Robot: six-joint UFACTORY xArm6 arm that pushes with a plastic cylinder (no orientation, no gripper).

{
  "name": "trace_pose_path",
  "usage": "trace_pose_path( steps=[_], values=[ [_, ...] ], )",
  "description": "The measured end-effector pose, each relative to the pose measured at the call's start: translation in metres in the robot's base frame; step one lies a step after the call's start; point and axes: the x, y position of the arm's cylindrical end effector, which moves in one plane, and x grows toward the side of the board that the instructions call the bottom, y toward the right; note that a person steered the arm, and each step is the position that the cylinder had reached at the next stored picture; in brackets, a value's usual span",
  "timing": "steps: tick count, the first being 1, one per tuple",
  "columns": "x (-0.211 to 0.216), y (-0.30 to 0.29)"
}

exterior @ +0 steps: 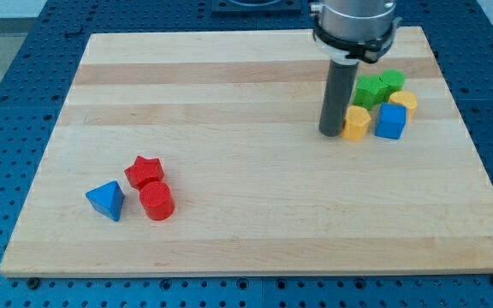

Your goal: Nudge the blue triangle down a bit

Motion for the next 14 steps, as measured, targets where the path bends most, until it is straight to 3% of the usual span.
trace_pose_path(
  steps=[2, 3, 6, 8, 10, 12, 14],
  values=[
    [-0.003, 0.036],
    [-0.003, 0.011],
    [0.011, -0.183],
    [0.023, -0.254],
    [0.054, -0.369],
    [0.109, -0.381],
    [0.099, -0.319]
  ],
)
